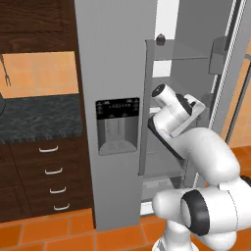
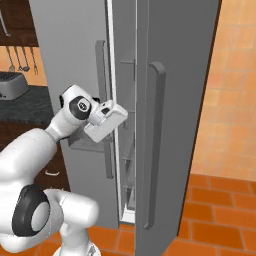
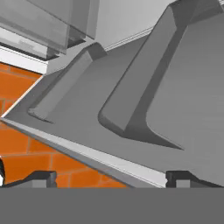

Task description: Take the strawberry from the fridge and place it on top of the pancake, located on the dining counter.

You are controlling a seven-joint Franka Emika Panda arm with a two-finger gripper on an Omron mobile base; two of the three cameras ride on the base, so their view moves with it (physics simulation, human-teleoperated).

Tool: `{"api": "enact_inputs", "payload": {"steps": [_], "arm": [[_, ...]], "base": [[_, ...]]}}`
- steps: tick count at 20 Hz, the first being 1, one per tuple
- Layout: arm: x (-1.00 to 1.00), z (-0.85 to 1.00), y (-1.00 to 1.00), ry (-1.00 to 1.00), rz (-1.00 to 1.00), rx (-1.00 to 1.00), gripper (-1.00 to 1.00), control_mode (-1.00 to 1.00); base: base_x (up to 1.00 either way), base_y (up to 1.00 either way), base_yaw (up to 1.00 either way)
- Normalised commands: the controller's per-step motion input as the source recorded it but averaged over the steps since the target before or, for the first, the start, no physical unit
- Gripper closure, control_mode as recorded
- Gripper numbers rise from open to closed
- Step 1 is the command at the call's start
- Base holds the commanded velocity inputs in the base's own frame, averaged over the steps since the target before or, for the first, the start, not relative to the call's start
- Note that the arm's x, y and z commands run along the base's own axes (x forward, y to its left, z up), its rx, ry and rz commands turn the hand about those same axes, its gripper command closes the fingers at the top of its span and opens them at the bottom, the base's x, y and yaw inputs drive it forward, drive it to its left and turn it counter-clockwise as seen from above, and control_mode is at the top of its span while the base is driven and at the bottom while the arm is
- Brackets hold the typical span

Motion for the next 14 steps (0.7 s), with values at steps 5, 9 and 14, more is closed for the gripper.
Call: {"api": "enact_inputs", "payload": {"steps": [5,9,14], "arm": [[0.03,-0.53,-0.57,0.0,0.0,-0.06,-1.0,-1.0],[0.0,-0.31,-0.75,-0.02,0.0,-0.04,-1.0,-1.0],[0.0,-0.06,-0.99,-0.04,0.0,0.0,-1.0,-1.0]], "base": [[0.0,0.0,0.0],[0.0,0.0,0.0],[0.0,0.0,0.0]]}}
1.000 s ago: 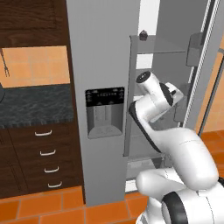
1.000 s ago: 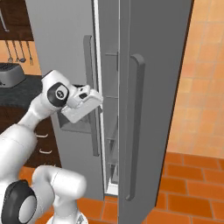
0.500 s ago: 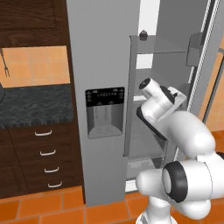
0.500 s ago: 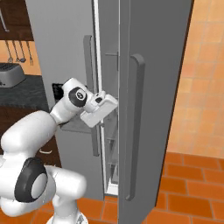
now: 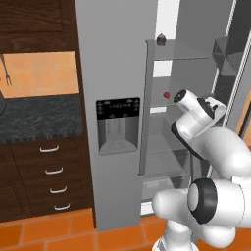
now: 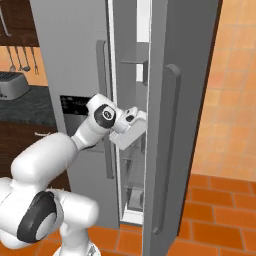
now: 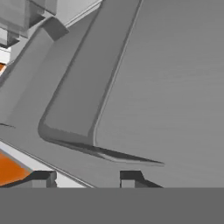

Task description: Take the strawberry from the fridge and place it on top of the pancake, located on the dining counter.

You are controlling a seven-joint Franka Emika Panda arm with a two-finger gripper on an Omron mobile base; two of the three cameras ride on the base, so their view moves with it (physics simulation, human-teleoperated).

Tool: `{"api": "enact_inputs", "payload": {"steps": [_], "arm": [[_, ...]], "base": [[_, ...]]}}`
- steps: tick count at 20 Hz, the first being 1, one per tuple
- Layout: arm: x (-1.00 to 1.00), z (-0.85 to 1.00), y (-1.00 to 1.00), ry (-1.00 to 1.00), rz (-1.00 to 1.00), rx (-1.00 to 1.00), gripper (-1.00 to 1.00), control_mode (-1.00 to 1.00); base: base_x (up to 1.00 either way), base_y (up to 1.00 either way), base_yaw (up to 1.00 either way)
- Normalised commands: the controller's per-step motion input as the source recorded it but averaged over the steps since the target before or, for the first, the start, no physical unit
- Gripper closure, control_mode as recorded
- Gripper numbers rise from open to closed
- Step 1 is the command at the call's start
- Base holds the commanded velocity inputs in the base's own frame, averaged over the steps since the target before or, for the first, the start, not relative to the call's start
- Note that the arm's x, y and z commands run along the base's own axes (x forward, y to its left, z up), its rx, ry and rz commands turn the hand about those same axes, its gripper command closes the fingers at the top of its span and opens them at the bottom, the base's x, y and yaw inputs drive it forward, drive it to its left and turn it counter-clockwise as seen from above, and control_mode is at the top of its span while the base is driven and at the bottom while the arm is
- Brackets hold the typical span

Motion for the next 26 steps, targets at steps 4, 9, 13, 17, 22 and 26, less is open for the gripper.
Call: {"api": "enact_inputs", "payload": {"steps": [4,9,13,17,22,26], "arm": [[0.0,0.0,-0.99,-0.02,0.0,0.0,-1.0,-1.0],[0.01,0.0,-0.54,0.0,0.04,0.0,-1.0,-1.0],[0.0,0.0,-0.05,0.02,0.02,0.0,-1.0,-1.0],[0.0,0.0,0.61,0.0,0.08,0.0,-1.0,-1.0],[0.12,0.0,1.0,-0.05,-0.03,0.16,-1.0,-1.0],[0.58,-0.64,0.99,-0.03,-0.12,0.58,-1.0,-1.0]], "base": [[0.0,0.0,0.0],[0.0,0.0,0.0],[0.0,0.0,0.0],[0.0,0.0,0.0],[0.0,0.0,0.0],[0.0,0.0,0.0]]}}
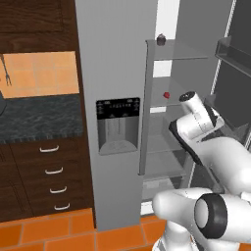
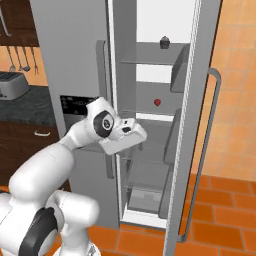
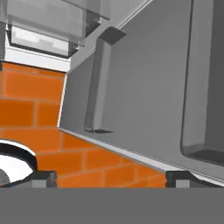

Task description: Take the strawberry from the fridge and place it on top of the pancake, located on the dining counter.

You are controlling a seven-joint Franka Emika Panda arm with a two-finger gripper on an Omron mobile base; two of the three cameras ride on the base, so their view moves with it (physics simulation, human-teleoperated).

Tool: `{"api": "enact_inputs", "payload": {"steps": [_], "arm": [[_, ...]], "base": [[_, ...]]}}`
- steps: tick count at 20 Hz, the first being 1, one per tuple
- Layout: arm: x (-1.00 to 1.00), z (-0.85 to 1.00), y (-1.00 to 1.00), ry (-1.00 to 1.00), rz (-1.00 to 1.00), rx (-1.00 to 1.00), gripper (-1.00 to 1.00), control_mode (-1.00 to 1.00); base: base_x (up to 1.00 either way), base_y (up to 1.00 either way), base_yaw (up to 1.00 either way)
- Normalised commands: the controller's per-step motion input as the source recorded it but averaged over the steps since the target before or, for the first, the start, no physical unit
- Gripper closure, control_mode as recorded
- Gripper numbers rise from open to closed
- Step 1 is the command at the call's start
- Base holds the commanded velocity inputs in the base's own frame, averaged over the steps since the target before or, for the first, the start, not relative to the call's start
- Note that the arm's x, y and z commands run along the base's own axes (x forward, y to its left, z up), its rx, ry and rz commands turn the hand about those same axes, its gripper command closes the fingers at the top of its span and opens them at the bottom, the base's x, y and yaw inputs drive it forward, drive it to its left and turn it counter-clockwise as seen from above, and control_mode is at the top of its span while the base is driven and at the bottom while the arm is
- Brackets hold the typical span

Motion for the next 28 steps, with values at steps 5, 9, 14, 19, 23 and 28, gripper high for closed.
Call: {"api": "enact_inputs", "payload": {"steps": [5,9,14,19,23,28], "arm": [[0.49,-0.25,0.74,-0.2,-0.05,0.83,-1.0,-1.0],[0.06,0.15,0.43,-0.16,-0.05,0.34,-1.0,-1.0],[-0.46,0.06,0.37,0.04,-0.22,0.01,-1.0,-1.0],[-0.99,0.05,0.88,0.02,-0.15,0.0,-1.0,-1.0],[-0.96,0.01,0.5,0.0,-0.01,-0.01,-1.0,-1.0],[-0.71,0.06,0.18,0.0,0.03,-0.05,-1.0,-1.0]], "base": [[0.0,0.0,0.0],[0.0,0.0,0.0],[0.0,0.0,0.0],[0.0,0.0,0.0],[0.0,0.0,0.0],[0.0,0.0,0.0]]}}
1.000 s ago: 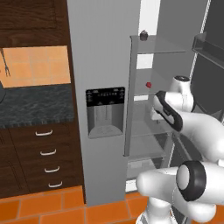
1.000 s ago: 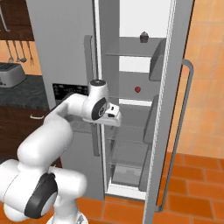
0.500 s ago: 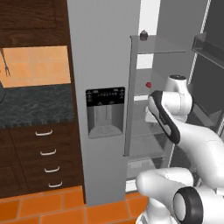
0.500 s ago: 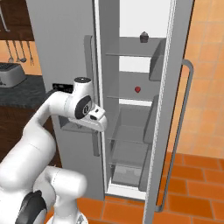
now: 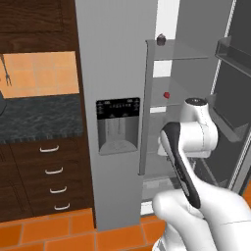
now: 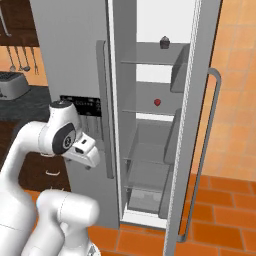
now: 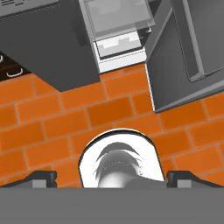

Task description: Take the strawberry from the fridge and place it on top of the pancake, located on the dining counter.

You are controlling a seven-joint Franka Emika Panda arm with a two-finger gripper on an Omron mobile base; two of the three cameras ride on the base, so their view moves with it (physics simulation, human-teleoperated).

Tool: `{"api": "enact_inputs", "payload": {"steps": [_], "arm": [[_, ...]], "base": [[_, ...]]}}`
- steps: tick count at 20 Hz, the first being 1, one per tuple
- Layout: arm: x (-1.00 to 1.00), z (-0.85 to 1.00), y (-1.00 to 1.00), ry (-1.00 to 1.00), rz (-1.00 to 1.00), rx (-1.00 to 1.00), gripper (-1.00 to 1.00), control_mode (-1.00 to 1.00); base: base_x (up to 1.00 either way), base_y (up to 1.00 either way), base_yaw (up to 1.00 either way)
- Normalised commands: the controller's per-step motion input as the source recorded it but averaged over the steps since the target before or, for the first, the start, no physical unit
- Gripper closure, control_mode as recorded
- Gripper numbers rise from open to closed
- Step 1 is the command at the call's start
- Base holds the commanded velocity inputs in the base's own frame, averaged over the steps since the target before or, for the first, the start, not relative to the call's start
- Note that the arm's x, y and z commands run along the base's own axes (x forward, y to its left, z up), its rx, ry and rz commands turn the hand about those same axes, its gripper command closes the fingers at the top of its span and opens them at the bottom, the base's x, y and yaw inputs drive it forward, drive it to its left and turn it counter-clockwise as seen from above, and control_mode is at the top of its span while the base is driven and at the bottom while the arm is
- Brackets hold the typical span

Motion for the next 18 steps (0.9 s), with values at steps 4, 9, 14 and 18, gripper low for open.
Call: {"api": "enact_inputs", "payload": {"steps": [4,9,14,18], "arm": [[-0.29,0.13,-0.03,-0.02,0.12,-0.02,-1.0,-1.0],[-0.06,0.01,0.0,-0.02,0.0,0.0,-1.0,-1.0],[-0.05,0.0,0.0,0.0,0.0,0.0,-1.0,1.0],[0.0,0.0,0.0,0.0,0.0,0.0,-1.0,1.0]], "base": [[0.0,0.0,0.0],[0.0,0.0,0.0],[-0.3,-0.13,-0.18],[-0.18,-0.02,-0.49]]}}
